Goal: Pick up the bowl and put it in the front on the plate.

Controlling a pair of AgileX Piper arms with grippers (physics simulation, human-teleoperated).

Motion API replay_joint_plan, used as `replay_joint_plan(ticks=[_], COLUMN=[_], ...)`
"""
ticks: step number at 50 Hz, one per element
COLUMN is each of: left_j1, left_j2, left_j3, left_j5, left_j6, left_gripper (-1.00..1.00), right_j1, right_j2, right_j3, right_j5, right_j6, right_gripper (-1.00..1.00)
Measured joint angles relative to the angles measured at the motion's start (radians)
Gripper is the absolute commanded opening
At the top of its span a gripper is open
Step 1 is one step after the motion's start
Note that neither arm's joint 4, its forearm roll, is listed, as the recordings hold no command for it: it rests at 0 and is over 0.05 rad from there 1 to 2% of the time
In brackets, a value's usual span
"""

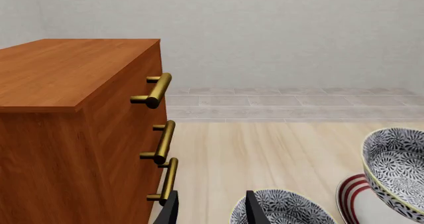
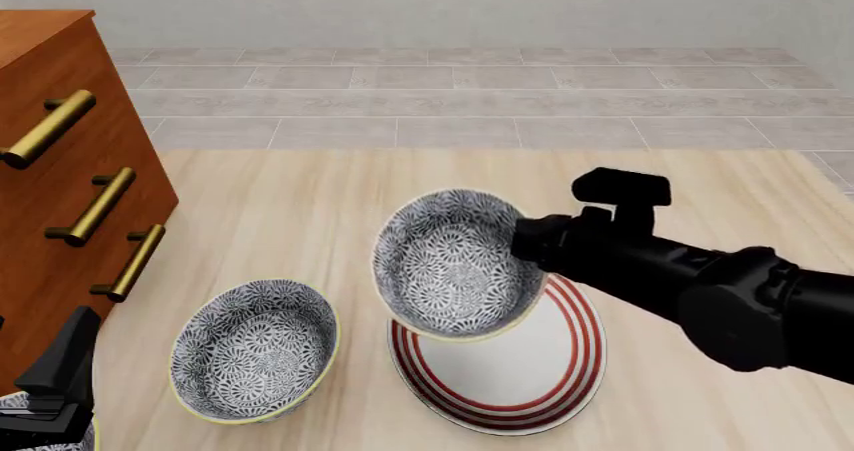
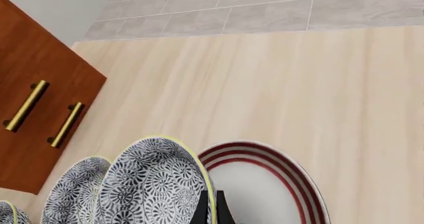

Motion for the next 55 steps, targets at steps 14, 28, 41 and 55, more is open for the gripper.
replay_joint_plan(ticks=[14, 28, 41, 55], left_j1=[0.0, 0.0, 0.0, 0.0], left_j2=[0.0, 0.0, 0.0, 0.0], left_j3=[0.0, 0.0, 0.0, 0.0], left_j5=[0.0, 0.0, 0.0, 0.0], left_j6=[0.0, 0.0, 0.0, 0.0], left_gripper=[1.0, 1.0, 1.0, 1.0], right_j1=[-0.015, -0.04, -0.058, -0.061], right_j2=[-0.009, 0.008, 0.021, 0.032], right_j3=[0.051, 0.11, 0.145, 0.184], right_j5=[-0.037, -0.097, -0.136, -0.172], right_j6=[0.018, 0.025, 0.03, 0.05], right_gripper=[-1.0, -1.0, -1.0, -1.0])
